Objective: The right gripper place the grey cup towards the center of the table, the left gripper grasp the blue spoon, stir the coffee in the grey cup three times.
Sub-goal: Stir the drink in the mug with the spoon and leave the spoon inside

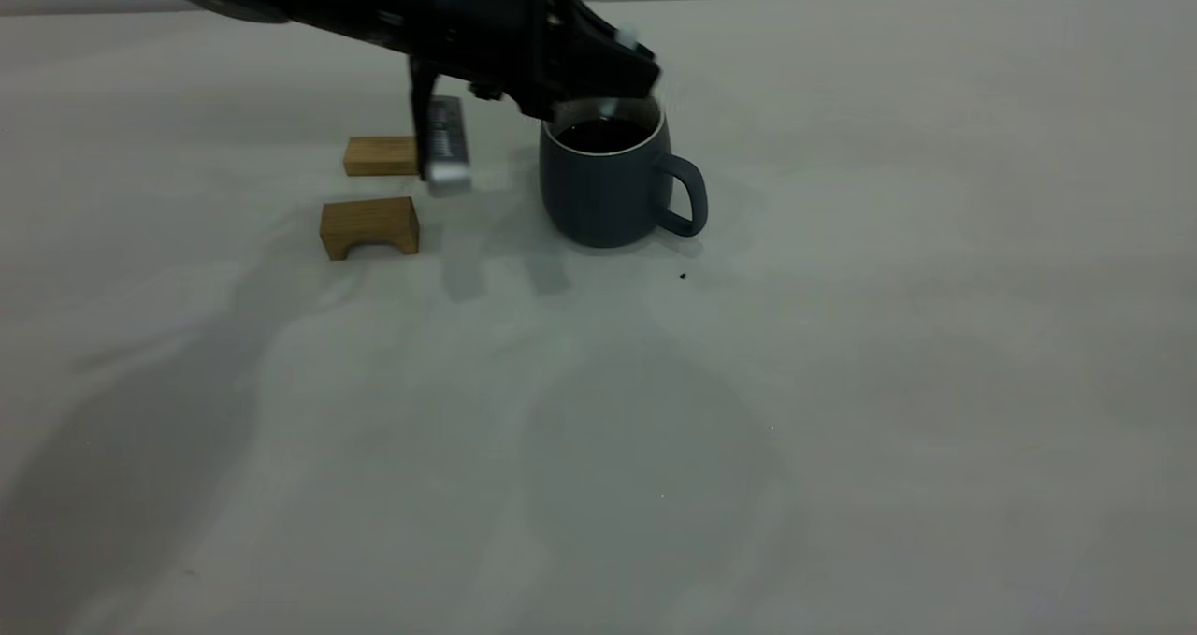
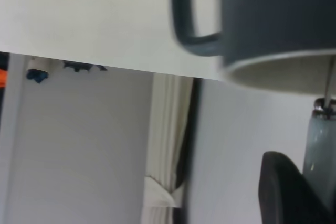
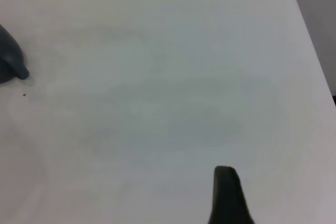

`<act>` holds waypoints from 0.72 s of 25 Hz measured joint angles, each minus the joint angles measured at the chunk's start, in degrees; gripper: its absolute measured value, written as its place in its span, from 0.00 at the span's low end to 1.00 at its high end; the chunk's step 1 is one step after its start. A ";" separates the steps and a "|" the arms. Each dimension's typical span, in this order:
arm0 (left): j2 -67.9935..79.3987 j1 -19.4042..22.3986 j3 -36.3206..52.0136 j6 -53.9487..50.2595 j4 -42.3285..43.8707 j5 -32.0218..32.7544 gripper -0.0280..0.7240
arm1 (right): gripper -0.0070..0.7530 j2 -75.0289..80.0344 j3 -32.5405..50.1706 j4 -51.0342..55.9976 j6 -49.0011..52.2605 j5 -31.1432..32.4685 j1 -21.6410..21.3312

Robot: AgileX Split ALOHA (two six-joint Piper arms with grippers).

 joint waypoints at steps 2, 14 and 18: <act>-0.09 1.03 0.00 -0.10 -0.05 0.09 0.19 | 0.72 0.00 0.00 0.00 0.00 0.00 0.00; 0.65 1.53 -0.11 -0.28 -2.04 1.50 0.20 | 0.72 0.00 0.00 0.00 0.00 0.00 0.00; 1.39 1.53 -0.17 -0.42 -1.75 2.71 0.36 | 0.72 0.00 0.00 0.00 0.00 0.00 0.00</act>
